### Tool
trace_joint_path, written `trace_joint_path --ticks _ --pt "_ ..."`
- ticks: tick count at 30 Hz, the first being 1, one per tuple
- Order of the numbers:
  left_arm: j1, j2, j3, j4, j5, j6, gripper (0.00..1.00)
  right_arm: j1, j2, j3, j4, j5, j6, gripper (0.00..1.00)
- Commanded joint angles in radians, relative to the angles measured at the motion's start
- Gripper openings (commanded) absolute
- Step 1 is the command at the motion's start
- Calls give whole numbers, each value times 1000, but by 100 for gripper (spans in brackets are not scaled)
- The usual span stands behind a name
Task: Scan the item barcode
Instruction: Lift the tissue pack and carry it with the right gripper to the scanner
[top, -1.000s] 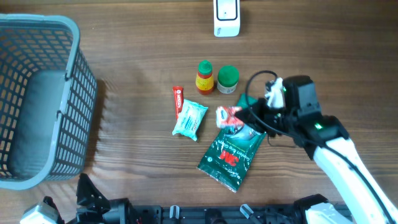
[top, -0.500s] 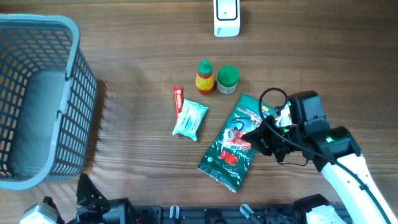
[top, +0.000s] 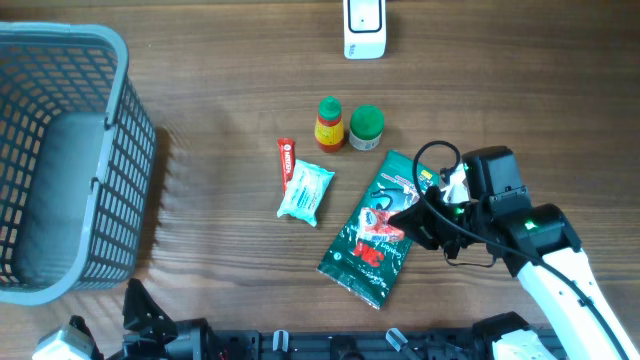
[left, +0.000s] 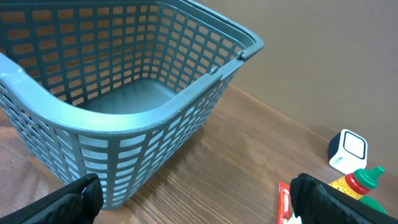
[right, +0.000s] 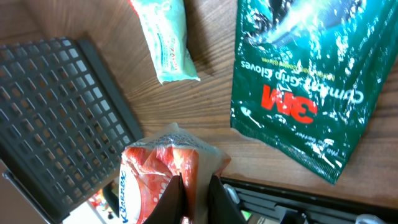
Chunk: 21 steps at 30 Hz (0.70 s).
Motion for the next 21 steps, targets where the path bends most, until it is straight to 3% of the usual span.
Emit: trace_joint_path --ticks 1,21 --pt "-3 -2 2 3 8 -5 100 -1 -13 8 23 94 -50 4" --pt "-3 -2 2 3 8 -5 100 -1 -11 8 259 787 -72 4"
